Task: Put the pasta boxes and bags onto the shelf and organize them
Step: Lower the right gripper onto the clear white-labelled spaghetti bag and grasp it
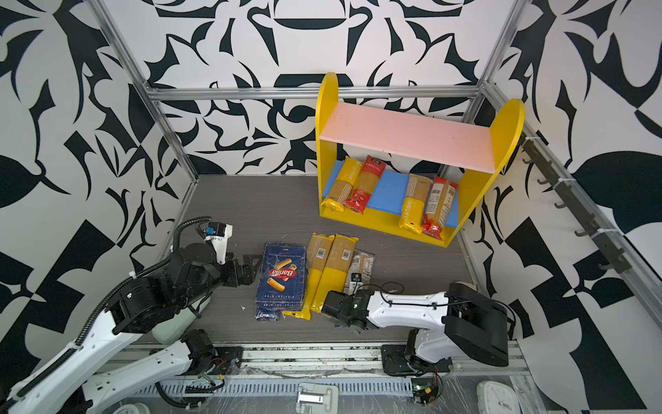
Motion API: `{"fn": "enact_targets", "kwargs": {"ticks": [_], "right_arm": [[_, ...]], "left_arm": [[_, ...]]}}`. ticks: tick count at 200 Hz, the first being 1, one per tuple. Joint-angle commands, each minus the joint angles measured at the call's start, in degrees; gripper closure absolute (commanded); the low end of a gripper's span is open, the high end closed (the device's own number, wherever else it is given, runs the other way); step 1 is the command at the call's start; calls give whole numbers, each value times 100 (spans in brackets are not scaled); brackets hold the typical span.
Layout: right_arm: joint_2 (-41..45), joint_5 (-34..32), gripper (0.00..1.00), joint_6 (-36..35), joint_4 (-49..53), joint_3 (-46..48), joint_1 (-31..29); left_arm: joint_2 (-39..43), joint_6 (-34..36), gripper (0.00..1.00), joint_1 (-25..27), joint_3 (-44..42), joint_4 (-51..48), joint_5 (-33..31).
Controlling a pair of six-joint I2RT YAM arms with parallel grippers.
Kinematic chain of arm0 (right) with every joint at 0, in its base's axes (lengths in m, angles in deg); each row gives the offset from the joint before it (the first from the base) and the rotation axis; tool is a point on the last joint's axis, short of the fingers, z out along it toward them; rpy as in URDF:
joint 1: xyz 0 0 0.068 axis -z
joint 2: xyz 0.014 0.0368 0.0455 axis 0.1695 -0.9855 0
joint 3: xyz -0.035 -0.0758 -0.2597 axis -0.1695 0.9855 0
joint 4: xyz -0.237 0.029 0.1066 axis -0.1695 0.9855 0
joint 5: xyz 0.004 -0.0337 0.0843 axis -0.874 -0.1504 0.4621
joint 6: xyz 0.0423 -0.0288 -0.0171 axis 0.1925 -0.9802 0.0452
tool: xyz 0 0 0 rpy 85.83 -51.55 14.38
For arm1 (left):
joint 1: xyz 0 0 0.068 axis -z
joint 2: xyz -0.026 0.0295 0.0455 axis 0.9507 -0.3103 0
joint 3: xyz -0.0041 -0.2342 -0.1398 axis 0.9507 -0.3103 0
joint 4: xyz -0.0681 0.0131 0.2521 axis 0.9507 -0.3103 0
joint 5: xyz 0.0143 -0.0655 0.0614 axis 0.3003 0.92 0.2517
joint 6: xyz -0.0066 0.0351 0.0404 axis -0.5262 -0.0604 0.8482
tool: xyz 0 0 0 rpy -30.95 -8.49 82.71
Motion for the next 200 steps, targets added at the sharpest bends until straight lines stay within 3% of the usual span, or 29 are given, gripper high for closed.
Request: {"fn": "enact_targets", "kwargs": {"ticks": [1,39,62,75,107,126,200], "right_arm": [[-103,164,1,86,-162,178,-21],[-381,213,2,77,-392,220,-7],[-579,336,13,131,-547,295,18],[-649,442,39,180,-699,397,64],[-361,507,84,300,-734,551,69],[94,397,100,267,-459,516,63],[2143,-93,100,-22,881,-5,67]], "left_arm": [[-32,7,1,-14,-60,-51,-74],[-109,23,1,-14,-37,-19,-76],[-129,41,1,-14,-23,-23,-83],[-116,43,1,-14,-19,-31,-108],[-82,58,1,-14,37,-97,-157],[-72,69,1,-14,47,-118,-196],[-236,64,1,-14,150,-63,-144]]}}
